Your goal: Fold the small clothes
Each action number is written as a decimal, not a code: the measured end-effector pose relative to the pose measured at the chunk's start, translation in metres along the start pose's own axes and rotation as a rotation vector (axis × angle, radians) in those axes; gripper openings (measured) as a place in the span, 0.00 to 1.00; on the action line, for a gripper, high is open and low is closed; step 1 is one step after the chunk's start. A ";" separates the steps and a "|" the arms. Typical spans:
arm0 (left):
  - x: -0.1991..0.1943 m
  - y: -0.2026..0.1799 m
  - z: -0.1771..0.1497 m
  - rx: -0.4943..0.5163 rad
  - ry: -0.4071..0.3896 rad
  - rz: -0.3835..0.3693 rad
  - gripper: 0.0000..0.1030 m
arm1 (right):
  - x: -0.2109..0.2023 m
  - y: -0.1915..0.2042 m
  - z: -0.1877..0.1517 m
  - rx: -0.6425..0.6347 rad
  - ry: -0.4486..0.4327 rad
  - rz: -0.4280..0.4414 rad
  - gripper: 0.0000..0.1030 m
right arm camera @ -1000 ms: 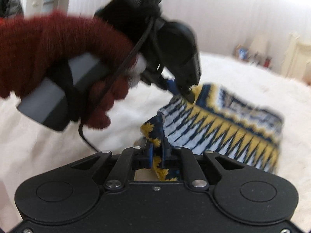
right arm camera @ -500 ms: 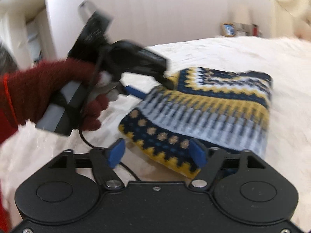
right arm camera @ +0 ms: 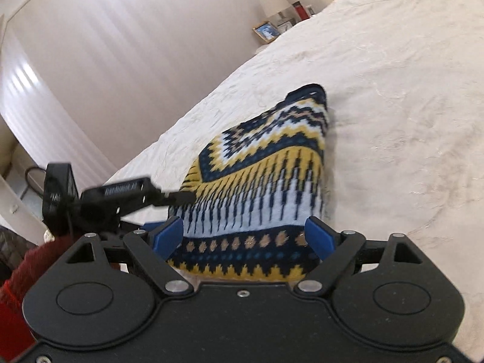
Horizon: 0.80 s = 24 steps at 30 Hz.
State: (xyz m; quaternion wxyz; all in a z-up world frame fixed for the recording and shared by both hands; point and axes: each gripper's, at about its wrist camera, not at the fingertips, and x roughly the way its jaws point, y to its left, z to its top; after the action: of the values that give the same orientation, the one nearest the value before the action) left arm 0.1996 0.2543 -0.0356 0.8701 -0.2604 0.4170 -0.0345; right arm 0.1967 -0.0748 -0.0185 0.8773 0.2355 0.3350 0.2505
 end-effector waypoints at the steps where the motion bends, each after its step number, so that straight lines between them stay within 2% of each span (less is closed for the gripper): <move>1: 0.002 -0.001 -0.003 0.000 0.011 0.003 0.78 | 0.001 -0.002 0.002 0.004 0.001 0.001 0.86; 5: 0.014 0.002 -0.013 -0.017 0.061 -0.002 0.78 | 0.003 -0.010 0.009 0.021 0.005 0.004 0.86; 12: 0.032 0.002 -0.012 -0.046 0.082 -0.092 0.79 | 0.026 -0.031 0.037 0.060 0.018 0.015 0.87; 17: 0.043 0.004 -0.007 -0.080 0.090 -0.138 0.79 | 0.057 -0.054 0.066 0.105 0.013 0.027 0.87; 24: 0.051 0.014 -0.004 -0.146 0.101 -0.202 0.79 | 0.118 -0.103 0.087 0.289 0.029 0.096 0.87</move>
State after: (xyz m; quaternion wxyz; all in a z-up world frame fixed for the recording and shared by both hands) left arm 0.2270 0.2505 -0.0804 0.8189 -0.3616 0.4333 -0.1047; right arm 0.3642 -0.1044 -0.0762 0.8162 0.3714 0.3687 0.2448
